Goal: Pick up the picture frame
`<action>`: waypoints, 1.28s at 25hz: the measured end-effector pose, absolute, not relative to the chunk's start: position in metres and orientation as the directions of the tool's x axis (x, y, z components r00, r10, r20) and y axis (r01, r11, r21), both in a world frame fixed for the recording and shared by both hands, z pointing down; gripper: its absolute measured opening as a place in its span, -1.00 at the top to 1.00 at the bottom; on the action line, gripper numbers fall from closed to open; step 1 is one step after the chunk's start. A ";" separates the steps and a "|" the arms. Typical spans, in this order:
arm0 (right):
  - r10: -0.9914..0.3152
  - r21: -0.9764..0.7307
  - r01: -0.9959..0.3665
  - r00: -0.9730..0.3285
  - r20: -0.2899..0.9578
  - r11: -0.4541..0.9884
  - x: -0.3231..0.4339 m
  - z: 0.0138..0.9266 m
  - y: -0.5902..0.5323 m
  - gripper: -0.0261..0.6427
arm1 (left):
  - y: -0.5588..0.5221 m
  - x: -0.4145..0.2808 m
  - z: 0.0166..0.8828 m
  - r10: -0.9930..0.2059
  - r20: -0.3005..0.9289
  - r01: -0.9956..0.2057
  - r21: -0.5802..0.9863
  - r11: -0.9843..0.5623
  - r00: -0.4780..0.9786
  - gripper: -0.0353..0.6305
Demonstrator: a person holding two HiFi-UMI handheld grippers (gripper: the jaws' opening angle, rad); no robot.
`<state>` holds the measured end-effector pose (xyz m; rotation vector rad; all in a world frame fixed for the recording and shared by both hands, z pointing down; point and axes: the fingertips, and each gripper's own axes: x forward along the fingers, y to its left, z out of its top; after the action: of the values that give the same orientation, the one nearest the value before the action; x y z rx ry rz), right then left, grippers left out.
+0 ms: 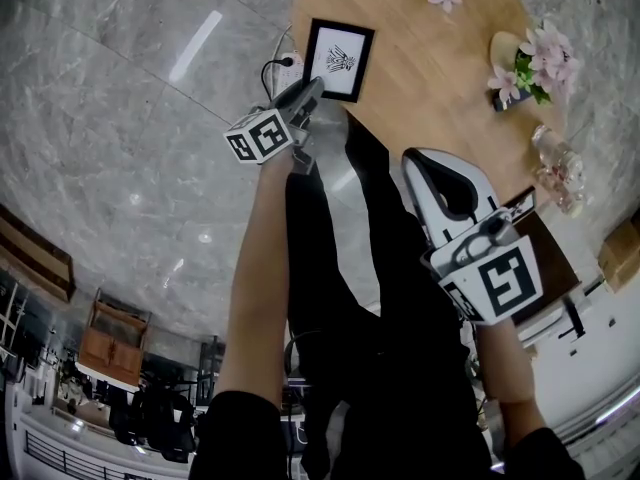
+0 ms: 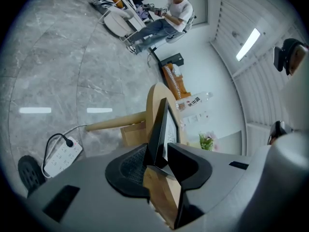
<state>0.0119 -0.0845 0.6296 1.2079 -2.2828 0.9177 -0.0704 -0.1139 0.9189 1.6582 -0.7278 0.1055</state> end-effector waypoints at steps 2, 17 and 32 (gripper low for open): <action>-0.572 -0.360 -0.839 -0.542 0.615 0.408 0.013 0.629 -0.083 0.89 | -0.110 -0.073 0.920 -0.394 0.467 -0.518 0.855 -0.026 0.791 0.50; -0.596 -0.333 -0.832 -0.551 0.585 0.443 0.002 0.595 -0.089 0.88 | -0.081 -0.089 0.888 -0.383 0.448 -0.479 0.878 0.016 0.808 0.65; -0.652 -0.280 -0.830 -0.554 0.517 0.483 0.013 0.517 -0.096 0.88 | -0.116 -0.084 0.775 -0.498 0.298 -0.333 0.943 0.019 0.814 0.68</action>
<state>0.0132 -0.0964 0.5171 1.2462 -2.3923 0.7265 -0.0841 -0.1160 0.7754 1.5850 -0.6770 -0.1447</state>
